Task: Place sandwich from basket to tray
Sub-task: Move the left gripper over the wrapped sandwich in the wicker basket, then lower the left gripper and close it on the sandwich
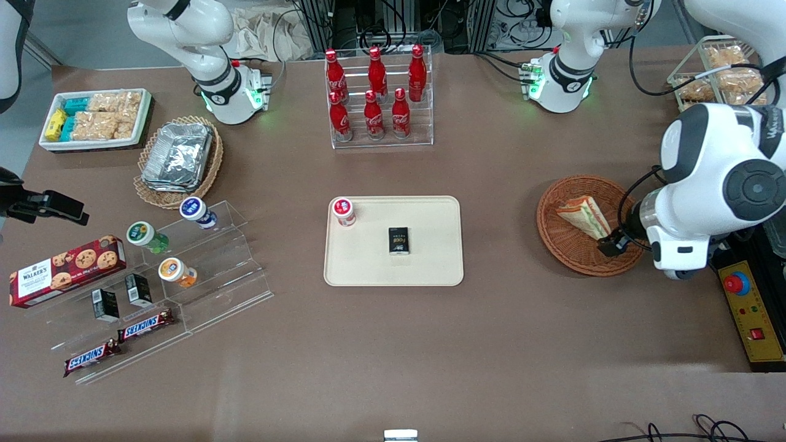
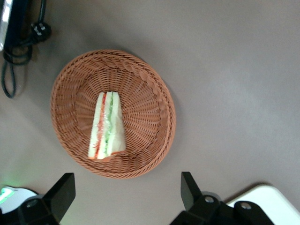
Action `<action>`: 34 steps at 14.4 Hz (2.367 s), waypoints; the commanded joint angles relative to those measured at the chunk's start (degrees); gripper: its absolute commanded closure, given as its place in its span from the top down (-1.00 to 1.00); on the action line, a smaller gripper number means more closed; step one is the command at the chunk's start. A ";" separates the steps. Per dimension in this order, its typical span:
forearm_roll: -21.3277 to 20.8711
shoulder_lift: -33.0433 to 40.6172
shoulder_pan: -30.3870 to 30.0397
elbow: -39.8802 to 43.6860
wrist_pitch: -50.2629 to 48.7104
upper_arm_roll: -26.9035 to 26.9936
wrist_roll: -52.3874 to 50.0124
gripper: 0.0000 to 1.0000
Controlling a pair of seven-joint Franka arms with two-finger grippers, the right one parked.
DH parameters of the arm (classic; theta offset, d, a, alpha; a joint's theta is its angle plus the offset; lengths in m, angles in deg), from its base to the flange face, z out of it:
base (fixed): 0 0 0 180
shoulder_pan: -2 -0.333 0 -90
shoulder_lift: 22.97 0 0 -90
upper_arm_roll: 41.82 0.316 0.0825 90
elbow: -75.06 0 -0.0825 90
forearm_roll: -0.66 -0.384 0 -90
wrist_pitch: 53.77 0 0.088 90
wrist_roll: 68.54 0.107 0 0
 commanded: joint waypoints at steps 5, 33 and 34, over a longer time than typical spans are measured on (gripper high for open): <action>-0.65 7.54 0.17 -18.35 13.10 0.31 -4.23 1.00; -3.63 9.84 -4.14 -45.27 38.69 0.83 -4.40 1.00; -3.81 9.31 -5.19 -45.27 39.30 0.83 -4.14 0.98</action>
